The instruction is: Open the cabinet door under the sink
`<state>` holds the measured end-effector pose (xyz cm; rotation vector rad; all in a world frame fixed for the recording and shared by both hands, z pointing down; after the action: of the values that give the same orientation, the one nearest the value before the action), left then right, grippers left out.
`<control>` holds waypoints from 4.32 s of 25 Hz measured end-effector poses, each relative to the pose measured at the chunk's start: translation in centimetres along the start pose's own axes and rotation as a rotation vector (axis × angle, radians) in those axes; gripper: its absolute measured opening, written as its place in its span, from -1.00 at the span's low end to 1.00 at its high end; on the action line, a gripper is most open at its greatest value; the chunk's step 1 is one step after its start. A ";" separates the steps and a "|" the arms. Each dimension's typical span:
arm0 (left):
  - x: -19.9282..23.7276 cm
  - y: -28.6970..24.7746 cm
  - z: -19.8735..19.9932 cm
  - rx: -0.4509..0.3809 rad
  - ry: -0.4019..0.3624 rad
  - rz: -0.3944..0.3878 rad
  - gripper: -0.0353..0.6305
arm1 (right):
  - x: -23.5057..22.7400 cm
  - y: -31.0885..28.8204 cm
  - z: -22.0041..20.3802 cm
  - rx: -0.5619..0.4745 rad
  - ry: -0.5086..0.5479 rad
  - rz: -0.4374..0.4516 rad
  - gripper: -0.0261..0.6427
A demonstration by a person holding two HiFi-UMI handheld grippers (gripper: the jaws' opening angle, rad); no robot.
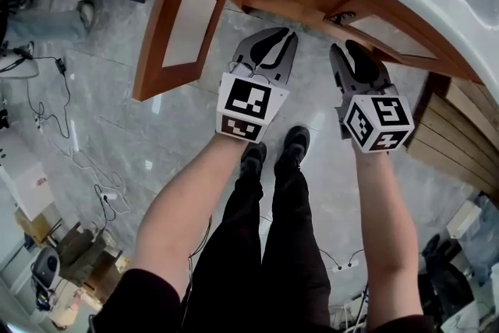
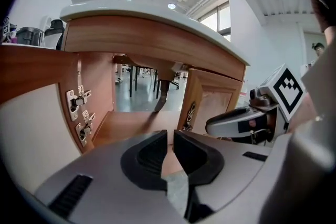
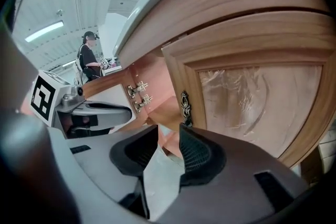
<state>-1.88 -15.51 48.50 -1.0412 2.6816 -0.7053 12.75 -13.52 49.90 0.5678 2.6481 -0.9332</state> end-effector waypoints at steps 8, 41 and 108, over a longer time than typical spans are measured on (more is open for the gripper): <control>0.6 -2.3 0.3 0.002 0.000 -0.014 -0.74 | -1.5 -2.9 0.3 -0.015 -0.042 -0.067 -0.46; 2.1 -0.4 -0.9 -0.013 -0.097 -0.086 -0.74 | -1.1 -4.3 -1.1 -0.031 0.016 -0.257 -0.66; -14.8 4.0 4.7 -0.114 -0.335 -0.486 -0.62 | 0.9 21.3 -9.0 -0.263 -0.127 -0.375 -0.63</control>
<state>8.20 -4.67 42.40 -1.6995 2.2194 -0.3996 20.36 7.75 44.95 -0.0507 2.7455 -0.6651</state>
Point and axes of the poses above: the fingertips, and each gripper's own axes: y backward along the fingers, x to its left, z out of its top, the point moved 5 cm from there along y, backward along the fingers, and after that the axes turned 8 degrees about -y, right-handed, at the moved point
